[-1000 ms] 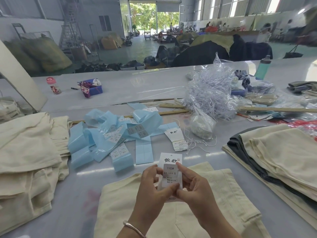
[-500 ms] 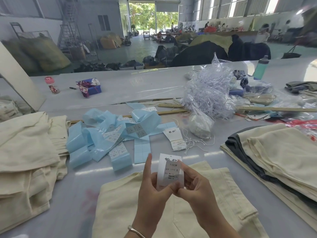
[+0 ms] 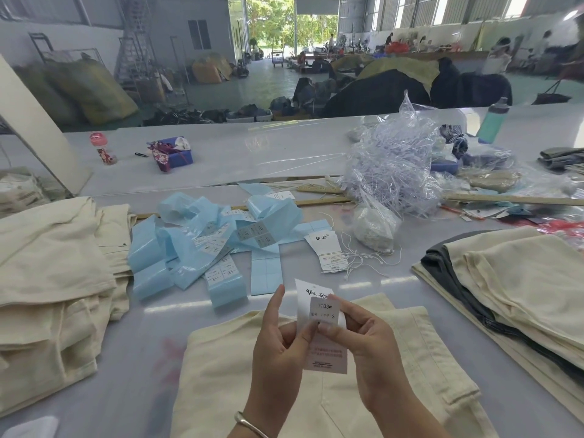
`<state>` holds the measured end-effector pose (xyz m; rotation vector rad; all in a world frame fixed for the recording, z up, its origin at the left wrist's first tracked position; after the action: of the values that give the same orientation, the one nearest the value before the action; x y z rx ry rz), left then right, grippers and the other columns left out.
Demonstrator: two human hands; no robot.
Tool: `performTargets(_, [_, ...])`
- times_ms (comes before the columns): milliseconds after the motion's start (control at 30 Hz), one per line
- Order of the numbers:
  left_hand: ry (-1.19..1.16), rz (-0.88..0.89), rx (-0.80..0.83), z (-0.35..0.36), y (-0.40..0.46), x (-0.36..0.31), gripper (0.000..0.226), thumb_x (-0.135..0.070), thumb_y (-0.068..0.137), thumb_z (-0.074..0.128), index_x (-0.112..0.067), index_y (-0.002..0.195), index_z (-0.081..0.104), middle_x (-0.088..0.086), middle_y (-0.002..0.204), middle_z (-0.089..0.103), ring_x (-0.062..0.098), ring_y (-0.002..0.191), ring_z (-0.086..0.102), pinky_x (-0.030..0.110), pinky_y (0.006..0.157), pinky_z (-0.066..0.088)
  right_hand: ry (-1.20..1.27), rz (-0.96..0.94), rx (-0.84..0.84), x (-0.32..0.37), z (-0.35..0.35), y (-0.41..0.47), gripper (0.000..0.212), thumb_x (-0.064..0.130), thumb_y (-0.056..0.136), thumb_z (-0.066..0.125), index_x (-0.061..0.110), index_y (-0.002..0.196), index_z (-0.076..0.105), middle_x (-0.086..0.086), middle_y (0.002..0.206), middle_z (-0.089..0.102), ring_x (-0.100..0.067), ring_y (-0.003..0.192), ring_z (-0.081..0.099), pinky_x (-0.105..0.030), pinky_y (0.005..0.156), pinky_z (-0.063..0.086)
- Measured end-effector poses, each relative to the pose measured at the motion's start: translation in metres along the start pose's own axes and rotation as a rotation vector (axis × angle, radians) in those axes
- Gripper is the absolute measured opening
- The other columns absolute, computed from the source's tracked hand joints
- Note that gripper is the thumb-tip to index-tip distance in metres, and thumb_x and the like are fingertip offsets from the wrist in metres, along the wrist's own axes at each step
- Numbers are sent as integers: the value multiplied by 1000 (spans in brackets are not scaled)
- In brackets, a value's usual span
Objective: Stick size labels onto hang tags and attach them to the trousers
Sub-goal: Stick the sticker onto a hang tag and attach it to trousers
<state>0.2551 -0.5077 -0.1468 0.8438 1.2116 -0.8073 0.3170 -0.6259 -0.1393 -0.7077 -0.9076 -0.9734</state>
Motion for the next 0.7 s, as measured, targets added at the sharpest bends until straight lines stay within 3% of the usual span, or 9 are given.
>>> performTargets(133, [44, -6, -29, -1, 2, 3, 61, -12, 87, 68, -40, 133, 38, 3, 70, 72, 11, 68, 66, 25, 67, 55, -81, -36, -44, 0, 2, 0, 55, -13, 70, 72, 9, 120, 63, -14, 94, 75, -19, 84, 72, -27, 69, 57])
performTargets(333, [91, 33, -4, 1, 4, -1, 61, -19, 88, 69, -43, 133, 38, 13, 78, 73, 34, 79, 70, 44, 75, 56, -60, -68, -58, 6, 5, 2, 50, -8, 65, 77, 9, 111, 67, -15, 92, 74, -19, 79, 71, -25, 65, 56])
performTargets(433, [148, 54, 13, 2, 3, -2, 67, -26, 84, 71, -41, 139, 35, 8, 70, 71, 23, 69, 68, 38, 69, 56, -39, -117, -99, 11, 5, 4, 42, -10, 66, 76, 6, 104, 68, -18, 87, 74, -21, 74, 70, -27, 62, 56])
performTargets(567, [121, 43, 32, 3, 1, -2, 64, -21, 82, 67, -39, 136, 37, -1, 62, 67, 8, 62, 61, 22, 63, 53, -39, -163, -129, 19, 2, 11, 31, -7, 70, 74, 8, 97, 70, -19, 76, 71, -24, 67, 67, -28, 59, 56])
performTargets(700, [77, -37, 59, 1, 0, -1, 66, -20, 84, 71, -39, 136, 36, 5, 78, 75, 14, 76, 68, 30, 74, 58, -60, -179, -156, 21, -2, 19, 23, -2, 73, 74, 7, 94, 71, -20, 70, 58, -29, 70, 57, -29, 62, 56])
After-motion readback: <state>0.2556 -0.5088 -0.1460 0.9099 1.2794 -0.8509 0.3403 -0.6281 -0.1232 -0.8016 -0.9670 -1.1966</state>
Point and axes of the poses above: each hand's wrist, its own y-axis towards the middle knuckle, its own z-axis out of the palm, x = y × z, the point moved 3 cm from there along y, towards the middle knuckle
